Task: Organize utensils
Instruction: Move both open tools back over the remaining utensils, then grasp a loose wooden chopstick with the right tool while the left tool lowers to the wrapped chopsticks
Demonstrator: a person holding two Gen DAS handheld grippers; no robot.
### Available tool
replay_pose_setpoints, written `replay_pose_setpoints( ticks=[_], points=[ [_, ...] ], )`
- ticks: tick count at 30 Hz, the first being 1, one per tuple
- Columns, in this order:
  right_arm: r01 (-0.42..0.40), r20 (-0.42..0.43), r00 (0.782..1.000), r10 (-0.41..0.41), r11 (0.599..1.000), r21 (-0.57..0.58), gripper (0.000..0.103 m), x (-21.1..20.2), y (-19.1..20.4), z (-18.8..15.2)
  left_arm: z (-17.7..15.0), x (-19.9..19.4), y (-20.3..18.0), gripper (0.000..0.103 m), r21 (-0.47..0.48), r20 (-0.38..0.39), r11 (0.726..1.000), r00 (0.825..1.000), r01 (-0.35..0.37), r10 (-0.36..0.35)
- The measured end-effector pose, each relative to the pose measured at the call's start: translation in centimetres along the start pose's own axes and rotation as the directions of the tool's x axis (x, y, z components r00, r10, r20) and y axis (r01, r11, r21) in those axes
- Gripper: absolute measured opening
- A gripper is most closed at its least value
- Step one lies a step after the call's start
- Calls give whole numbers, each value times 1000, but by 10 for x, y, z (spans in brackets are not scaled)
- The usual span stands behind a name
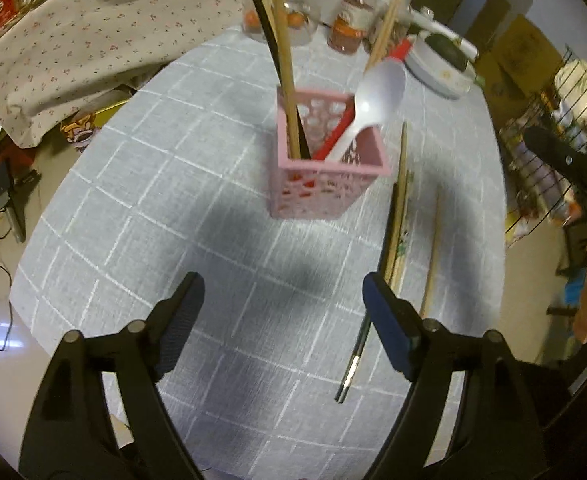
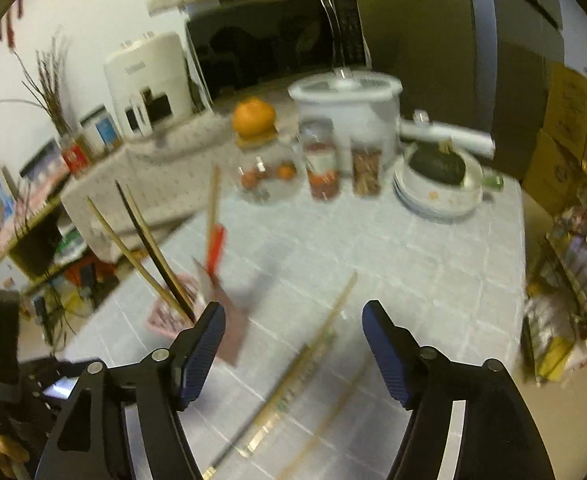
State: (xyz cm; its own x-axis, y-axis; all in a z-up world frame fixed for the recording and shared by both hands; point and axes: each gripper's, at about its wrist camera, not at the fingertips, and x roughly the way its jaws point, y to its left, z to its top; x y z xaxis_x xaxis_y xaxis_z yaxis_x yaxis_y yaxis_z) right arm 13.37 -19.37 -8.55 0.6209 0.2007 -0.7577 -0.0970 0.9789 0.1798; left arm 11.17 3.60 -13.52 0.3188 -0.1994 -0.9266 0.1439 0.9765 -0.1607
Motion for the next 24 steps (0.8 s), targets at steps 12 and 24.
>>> replay_pose_setpoints(
  ticks=[12, 24],
  points=[
    [129, -353, 929, -109, 991, 34, 74, 71, -37, -31, -1, 18, -6, 82, 19, -54, 999, 998, -36, 37],
    [177, -448, 878, -170, 984, -27, 73, 117, -35, -52, -3, 24, -16, 82, 50, -66, 997, 996, -56, 59]
  ],
)
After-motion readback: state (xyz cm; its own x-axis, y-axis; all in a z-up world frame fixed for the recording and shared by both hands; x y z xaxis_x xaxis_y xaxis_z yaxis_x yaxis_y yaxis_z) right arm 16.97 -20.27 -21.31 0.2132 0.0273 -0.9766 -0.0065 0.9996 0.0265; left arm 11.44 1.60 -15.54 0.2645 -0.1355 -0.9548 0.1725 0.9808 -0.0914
